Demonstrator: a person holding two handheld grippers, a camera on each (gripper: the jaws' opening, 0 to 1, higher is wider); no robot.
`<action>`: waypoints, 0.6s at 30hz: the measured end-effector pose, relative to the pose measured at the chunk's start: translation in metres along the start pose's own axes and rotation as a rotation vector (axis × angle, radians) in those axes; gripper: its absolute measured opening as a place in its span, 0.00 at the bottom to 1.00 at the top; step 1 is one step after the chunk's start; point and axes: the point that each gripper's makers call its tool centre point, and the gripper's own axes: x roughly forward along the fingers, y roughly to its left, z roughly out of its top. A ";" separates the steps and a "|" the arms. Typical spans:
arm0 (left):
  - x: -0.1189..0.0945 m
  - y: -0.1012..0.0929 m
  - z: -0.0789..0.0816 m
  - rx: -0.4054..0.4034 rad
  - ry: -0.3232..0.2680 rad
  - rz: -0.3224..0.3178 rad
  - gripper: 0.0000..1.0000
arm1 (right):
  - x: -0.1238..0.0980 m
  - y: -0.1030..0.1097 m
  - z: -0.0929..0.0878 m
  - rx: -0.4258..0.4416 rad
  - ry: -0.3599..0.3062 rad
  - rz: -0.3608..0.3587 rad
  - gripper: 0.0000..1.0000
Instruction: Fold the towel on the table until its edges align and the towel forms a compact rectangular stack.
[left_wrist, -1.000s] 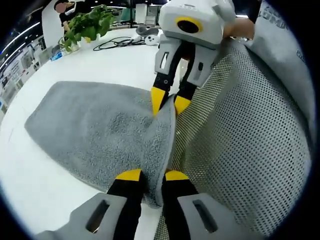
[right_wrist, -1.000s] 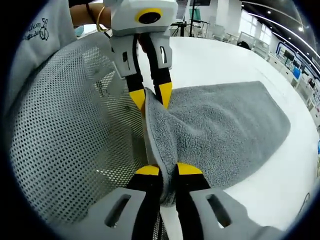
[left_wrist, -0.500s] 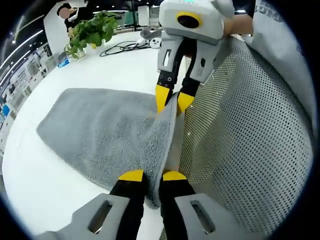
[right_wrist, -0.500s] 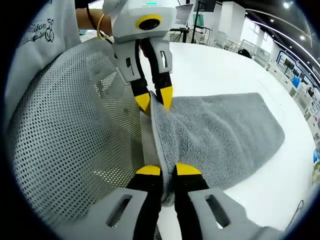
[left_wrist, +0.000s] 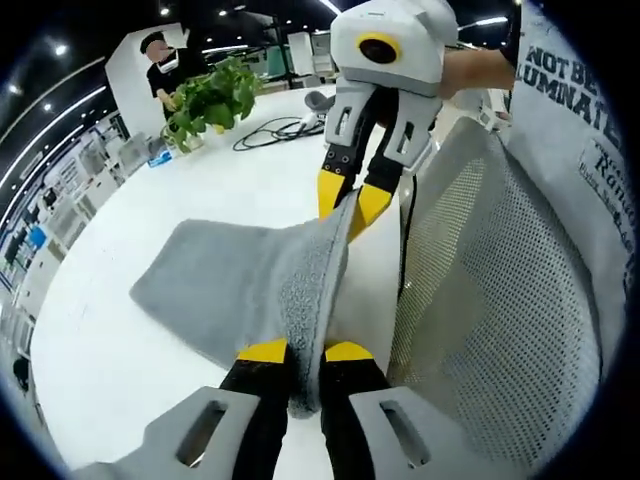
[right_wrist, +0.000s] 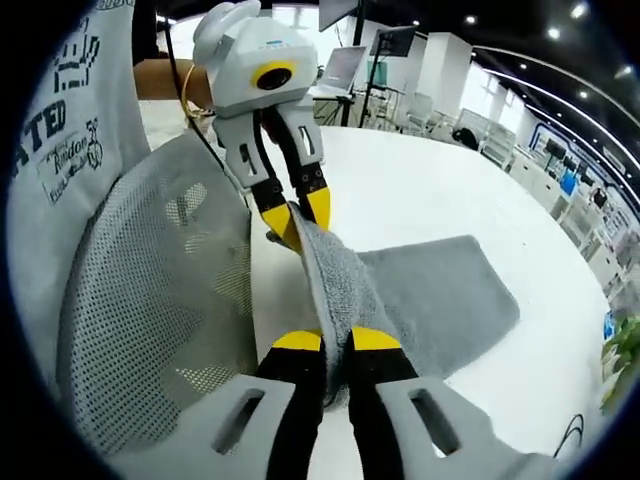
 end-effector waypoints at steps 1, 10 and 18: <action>-0.003 0.002 0.003 0.004 -0.006 0.004 0.10 | -0.003 -0.002 0.004 0.002 -0.009 -0.003 0.05; -0.021 0.005 0.020 0.023 -0.018 0.016 0.10 | -0.020 -0.001 0.020 -0.019 -0.008 0.031 0.05; -0.038 0.001 0.034 0.010 -0.047 -0.023 0.10 | -0.036 0.004 0.033 -0.027 0.006 0.066 0.05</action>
